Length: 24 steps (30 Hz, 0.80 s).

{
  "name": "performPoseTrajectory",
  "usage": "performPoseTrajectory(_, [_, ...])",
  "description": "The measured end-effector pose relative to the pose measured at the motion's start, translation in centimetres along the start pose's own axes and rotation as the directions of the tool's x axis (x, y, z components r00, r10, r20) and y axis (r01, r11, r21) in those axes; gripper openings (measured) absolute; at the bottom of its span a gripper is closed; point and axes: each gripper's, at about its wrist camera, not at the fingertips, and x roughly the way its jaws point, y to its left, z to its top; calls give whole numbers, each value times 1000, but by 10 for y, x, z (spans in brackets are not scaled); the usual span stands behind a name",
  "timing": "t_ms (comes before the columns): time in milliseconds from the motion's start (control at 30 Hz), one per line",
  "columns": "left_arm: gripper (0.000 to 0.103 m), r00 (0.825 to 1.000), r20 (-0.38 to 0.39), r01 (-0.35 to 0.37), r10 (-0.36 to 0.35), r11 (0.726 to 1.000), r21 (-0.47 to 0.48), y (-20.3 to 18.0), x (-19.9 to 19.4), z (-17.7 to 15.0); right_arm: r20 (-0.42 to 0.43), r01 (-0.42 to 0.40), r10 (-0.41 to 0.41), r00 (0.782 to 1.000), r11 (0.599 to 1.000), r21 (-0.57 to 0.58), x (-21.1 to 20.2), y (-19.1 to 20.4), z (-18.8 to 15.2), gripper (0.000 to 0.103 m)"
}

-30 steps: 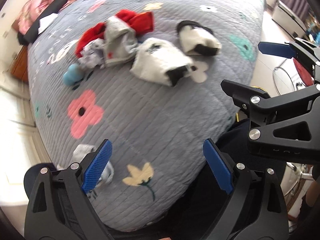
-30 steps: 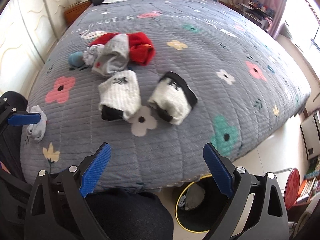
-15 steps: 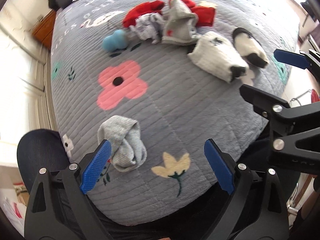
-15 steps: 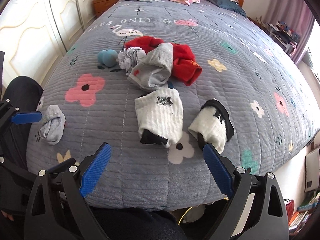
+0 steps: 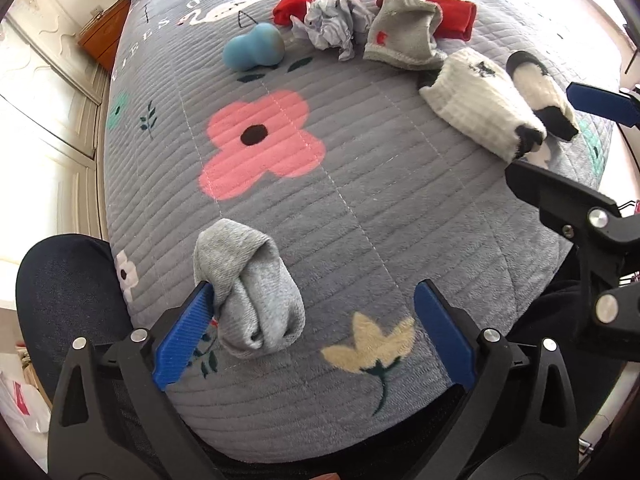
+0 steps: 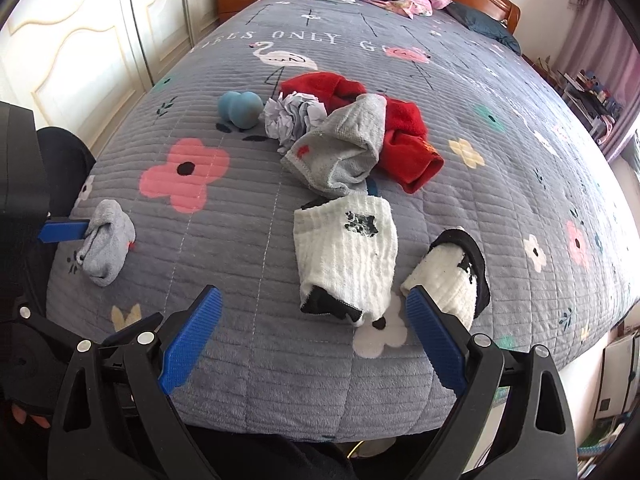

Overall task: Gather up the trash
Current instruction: 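Grasp the rolled grey sock with the left tool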

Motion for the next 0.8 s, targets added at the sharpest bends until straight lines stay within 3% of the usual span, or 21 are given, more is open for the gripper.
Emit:
performPoseTrajectory(233, [97,1000,-19,-4,3,1000,-23,6,21,8,-5,-16,16,1000,1000,9,8,-7,3,89])
performPoseTrajectory(367, [97,1000,-10,13,-14,999,-50,14,24,11,-10,-19,19,1000,1000,15,11,-12,4,89])
performPoseTrajectory(500, [97,1000,26,-13,15,997,-80,28,25,15,-16,-19,19,1000,1000,23,13,-14,4,89])
performPoseTrajectory(633, [97,999,11,44,-43,993,-112,40,34,16,-21,-19,19,1000,1000,22,16,-14,4,89])
performPoseTrajectory(800, [97,998,29,58,-56,994,-93,43,40,19,-24,-16,17,1000,1000,14,19,-11,6,89])
